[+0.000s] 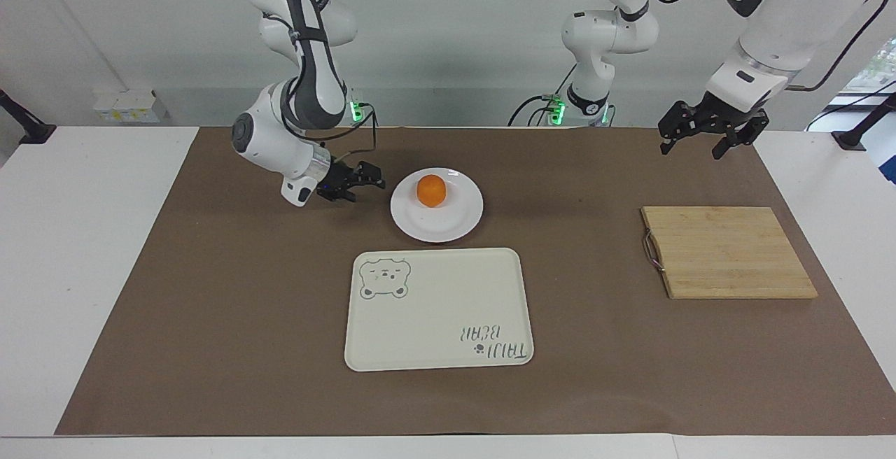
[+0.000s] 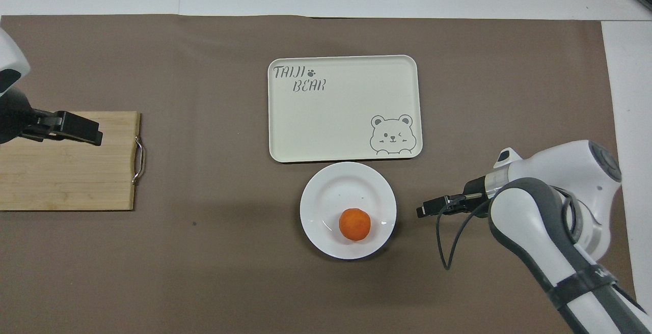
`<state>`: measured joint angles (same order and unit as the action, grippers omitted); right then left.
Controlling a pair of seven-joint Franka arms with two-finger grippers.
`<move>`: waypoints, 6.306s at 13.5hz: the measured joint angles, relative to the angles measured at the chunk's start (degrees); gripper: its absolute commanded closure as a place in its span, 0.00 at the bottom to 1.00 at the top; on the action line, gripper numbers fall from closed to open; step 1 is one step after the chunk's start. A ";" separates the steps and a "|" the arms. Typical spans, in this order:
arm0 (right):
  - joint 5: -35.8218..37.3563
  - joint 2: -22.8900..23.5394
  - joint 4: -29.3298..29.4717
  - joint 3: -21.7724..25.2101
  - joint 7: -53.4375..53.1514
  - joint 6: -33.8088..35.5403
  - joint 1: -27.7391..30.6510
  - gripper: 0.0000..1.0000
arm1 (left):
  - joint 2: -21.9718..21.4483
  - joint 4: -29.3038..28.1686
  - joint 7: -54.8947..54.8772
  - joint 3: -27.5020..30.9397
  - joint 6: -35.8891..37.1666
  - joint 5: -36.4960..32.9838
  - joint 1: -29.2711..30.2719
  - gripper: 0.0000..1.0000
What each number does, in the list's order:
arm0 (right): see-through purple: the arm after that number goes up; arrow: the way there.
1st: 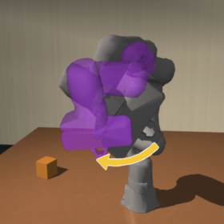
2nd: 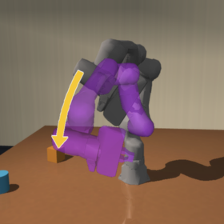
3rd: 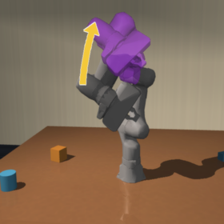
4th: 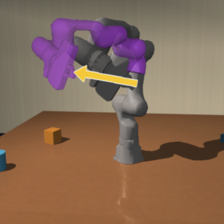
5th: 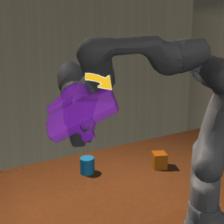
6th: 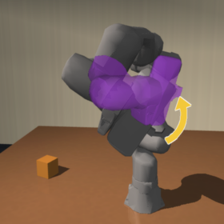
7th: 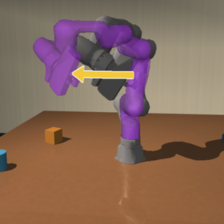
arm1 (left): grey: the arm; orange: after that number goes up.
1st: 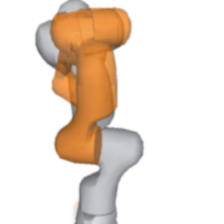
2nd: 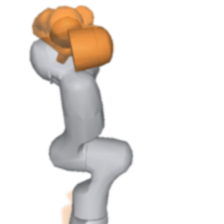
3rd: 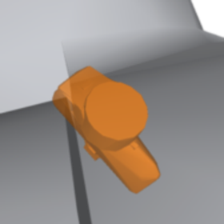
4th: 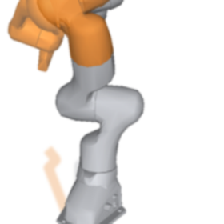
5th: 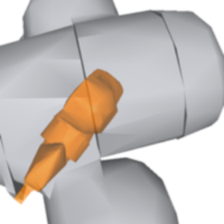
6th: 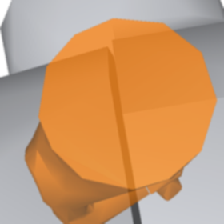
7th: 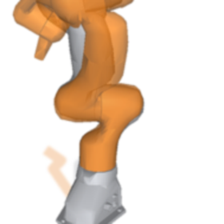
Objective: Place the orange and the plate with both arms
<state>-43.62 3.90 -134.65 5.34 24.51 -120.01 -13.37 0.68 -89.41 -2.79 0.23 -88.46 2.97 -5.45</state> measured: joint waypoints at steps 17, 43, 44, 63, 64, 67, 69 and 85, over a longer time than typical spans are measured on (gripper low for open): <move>-11.73 4.82 0.42 0.42 0.63 -1.29 -6.42 1.00 | 0.00 0.00 0.00 0.00 0.03 0.00 0.00 0.00; -20.52 30.01 38.65 0.23 -25.11 3.98 -2.45 0.88 | 0.00 0.00 0.00 0.00 0.06 0.00 0.00 0.00; -20.52 31.21 39.89 0.24 -25.10 3.98 -2.45 0.01 | 0.00 0.00 0.00 0.00 0.06 0.00 0.00 0.00; 15.89 13.65 44.48 1.12 -25.13 18.57 8.31 0.00 | 0.00 0.00 0.00 0.00 0.08 0.00 0.00 0.00; 19.52 12.50 44.51 1.11 -25.13 18.55 8.30 0.00 | 0.00 0.00 0.00 0.00 0.08 0.00 0.00 0.00; 29.36 8.93 44.65 1.01 -25.13 18.55 8.19 0.00 | 0.00 0.00 0.00 0.00 0.08 0.00 0.00 0.00; 36.14 6.00 44.69 0.98 -25.13 18.75 7.74 0.00 | 0.00 0.00 0.00 0.00 0.08 0.00 0.00 0.00; 44.91 -5.01 47.70 0.44 -28.62 28.81 7.49 0.00 | 0.00 0.00 0.00 0.00 0.09 0.00 0.00 0.00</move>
<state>1.29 -1.11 -86.94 5.77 -4.11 -91.20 -5.88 0.68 -89.41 -2.79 0.23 -88.38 2.97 -5.45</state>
